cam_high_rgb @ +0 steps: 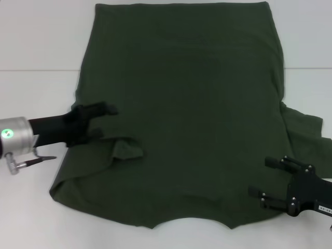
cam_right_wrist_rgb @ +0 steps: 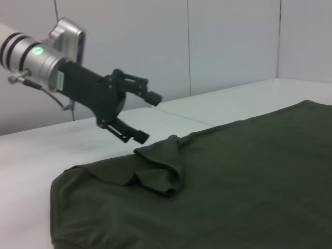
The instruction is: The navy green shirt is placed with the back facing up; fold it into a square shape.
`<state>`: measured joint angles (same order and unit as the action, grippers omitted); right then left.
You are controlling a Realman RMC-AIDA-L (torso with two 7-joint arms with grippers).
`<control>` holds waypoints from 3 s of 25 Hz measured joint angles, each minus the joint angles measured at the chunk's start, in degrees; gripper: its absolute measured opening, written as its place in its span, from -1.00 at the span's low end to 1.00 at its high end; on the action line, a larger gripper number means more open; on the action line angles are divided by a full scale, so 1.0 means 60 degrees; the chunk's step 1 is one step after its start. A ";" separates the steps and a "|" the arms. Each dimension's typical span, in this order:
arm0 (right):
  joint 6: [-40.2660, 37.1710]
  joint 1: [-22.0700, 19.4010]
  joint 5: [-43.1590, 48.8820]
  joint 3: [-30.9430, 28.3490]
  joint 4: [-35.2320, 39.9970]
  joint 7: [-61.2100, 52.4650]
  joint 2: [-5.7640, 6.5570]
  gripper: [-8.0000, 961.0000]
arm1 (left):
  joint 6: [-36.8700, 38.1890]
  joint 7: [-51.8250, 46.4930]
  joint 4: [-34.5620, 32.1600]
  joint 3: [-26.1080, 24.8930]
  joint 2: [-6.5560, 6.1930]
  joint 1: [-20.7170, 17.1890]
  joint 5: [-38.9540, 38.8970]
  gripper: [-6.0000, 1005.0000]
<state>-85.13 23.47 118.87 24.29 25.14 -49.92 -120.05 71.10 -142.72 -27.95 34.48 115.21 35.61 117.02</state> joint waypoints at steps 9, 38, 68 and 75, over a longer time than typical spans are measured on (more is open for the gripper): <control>0.0133 0.0000 -0.0022 0.0004 0.0000 -0.0001 -0.0018 0.73 | -0.0638 -0.0245 0.0244 0.0129 -0.0005 -0.0367 0.0051 0.76; 0.0119 0.0000 -0.0053 0.0003 0.0005 0.0000 0.0014 0.70 | -0.1975 -0.0442 0.0396 0.0263 0.0249 -0.0175 0.0036 0.76; 0.0021 -0.0038 -0.0051 -0.0051 -0.0001 -0.0001 0.0013 0.67 | -0.3655 -0.0218 0.0357 0.0510 0.0560 0.0638 0.0007 0.76; -0.0005 0.0000 -0.0051 -0.0064 0.0058 -0.0053 0.0023 0.66 | -0.4217 0.0693 0.0267 0.0497 0.0996 0.1471 -0.0036 0.76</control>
<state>-85.16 23.47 118.57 23.90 25.49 -50.24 -119.91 45.79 -138.56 -26.34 37.46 121.18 44.44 116.81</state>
